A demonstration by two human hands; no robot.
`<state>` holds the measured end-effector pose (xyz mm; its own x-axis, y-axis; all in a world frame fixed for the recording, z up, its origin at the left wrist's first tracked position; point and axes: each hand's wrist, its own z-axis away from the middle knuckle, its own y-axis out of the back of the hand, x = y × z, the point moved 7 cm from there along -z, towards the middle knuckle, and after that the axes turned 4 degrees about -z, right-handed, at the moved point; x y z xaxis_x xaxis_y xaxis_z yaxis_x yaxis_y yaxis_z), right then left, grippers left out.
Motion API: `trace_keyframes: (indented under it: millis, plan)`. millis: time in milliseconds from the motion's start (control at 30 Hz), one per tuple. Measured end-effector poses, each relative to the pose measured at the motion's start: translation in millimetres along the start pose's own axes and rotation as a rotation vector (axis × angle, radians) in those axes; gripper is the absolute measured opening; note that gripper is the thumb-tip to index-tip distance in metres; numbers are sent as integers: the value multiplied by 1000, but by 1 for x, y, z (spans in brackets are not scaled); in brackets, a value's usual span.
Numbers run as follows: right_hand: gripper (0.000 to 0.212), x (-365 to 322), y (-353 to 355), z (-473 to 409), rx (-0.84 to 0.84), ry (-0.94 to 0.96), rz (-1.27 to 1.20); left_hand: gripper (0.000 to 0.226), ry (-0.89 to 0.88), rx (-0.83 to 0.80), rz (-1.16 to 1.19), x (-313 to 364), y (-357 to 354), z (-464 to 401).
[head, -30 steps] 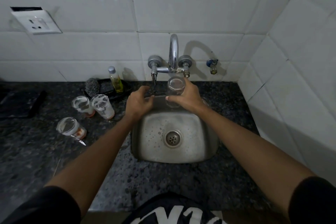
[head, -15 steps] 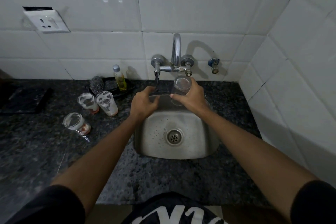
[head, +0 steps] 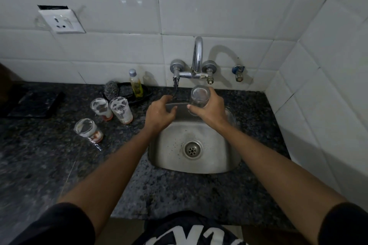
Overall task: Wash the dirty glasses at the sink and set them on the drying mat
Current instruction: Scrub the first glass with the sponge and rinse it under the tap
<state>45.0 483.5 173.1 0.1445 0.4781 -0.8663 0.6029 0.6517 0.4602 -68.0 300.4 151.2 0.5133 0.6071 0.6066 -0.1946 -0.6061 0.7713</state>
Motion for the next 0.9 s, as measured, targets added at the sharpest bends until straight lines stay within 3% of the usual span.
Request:
trace_keyframes:
  millis: [167, 333, 467, 667, 900]
  plan:
    - [66, 2, -4, 0, -44, 1, -12, 56, 15, 20, 22, 0, 2, 6]
    - [66, -13, -20, 0, -106, 32, -55, 44, 30, 110, 15, -9, 18, 19]
    - [62, -38, -51, -6, -218, 73, -108, 49, 94, 205, -4, -36, 54, 41]
    - [64, -93, -134, -17, -347, 148, -183, 35, 276, 375, -92, -109, 133, 76]
    - [70, -172, -292, -40, -504, 248, -172, 42, 521, 464, -191, -241, 210, 101]
